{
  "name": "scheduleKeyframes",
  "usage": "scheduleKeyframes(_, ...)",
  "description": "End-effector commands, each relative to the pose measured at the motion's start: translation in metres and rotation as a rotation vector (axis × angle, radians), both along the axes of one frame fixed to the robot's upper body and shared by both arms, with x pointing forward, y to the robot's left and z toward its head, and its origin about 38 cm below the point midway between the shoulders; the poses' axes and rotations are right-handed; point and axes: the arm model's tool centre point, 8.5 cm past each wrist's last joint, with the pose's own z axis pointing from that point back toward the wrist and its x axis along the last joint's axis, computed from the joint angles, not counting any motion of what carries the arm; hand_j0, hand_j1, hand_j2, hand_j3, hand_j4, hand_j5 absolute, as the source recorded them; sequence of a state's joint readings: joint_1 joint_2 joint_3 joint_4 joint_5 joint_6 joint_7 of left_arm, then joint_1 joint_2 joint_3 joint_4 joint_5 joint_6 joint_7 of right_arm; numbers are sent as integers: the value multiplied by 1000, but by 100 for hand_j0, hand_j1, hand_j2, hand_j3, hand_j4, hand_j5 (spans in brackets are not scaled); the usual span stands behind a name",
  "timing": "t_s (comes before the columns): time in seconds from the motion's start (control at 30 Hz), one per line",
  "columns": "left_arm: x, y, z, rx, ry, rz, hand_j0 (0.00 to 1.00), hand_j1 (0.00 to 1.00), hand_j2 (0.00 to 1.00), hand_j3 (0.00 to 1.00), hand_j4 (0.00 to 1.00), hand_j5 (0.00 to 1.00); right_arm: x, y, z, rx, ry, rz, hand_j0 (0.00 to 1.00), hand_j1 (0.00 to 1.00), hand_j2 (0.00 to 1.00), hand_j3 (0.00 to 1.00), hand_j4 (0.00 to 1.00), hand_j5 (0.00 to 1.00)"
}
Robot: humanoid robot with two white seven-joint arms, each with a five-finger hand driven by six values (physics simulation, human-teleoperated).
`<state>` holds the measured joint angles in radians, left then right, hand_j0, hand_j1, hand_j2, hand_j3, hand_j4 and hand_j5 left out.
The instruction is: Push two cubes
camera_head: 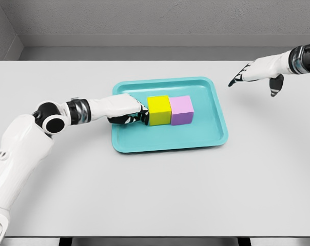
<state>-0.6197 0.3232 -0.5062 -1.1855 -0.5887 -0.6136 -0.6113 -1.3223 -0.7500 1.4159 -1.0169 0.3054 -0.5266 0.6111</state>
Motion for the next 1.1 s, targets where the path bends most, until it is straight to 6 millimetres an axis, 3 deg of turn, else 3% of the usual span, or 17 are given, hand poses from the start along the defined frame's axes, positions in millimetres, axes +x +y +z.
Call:
scheduleKeyframes(0.0, 0, 0, 0, -4, 3, 1, 46, 46, 46, 46, 46, 46, 0, 0, 1, 3, -1, -1, 100, 100, 100, 100, 100, 100)
scheduleKeyframes(0.67, 0, 8, 1, 5, 1, 11, 46, 46, 46, 46, 46, 46, 0, 0, 2, 1, -5, 1, 100, 100, 100, 100, 100, 100)
scheduleKeyframes(0.77, -2, 6, 14, -20, -28, -5, 47, 47, 47, 47, 47, 47, 1, 2, 5, 21, -13, 3, 100, 100, 100, 100, 100, 100)
scheduleKeyframes(0.9, -16, 28, 49, -44, -99, -37, 49, 49, 49, 49, 49, 49, 0, 1, 6, 26, -14, 3, 100, 100, 100, 100, 100, 100)
scheduleKeyframes(1.0, -22, 49, 63, -41, -113, -33, 50, 50, 50, 50, 50, 50, 2, 1, 11, 41, -28, -1, 100, 100, 100, 100, 100, 100)
scheduleKeyframes(1.03, -31, 67, 77, -43, -129, -34, 54, 54, 54, 54, 54, 54, 2, 1, 8, 63, -27, -6, 100, 100, 100, 100, 100, 100)
scheduleKeyframes(1.07, -36, 90, 91, -59, -147, -4, 74, 74, 74, 74, 74, 74, 1, -2, 5, 80, -25, -19, 100, 100, 100, 100, 100, 100)
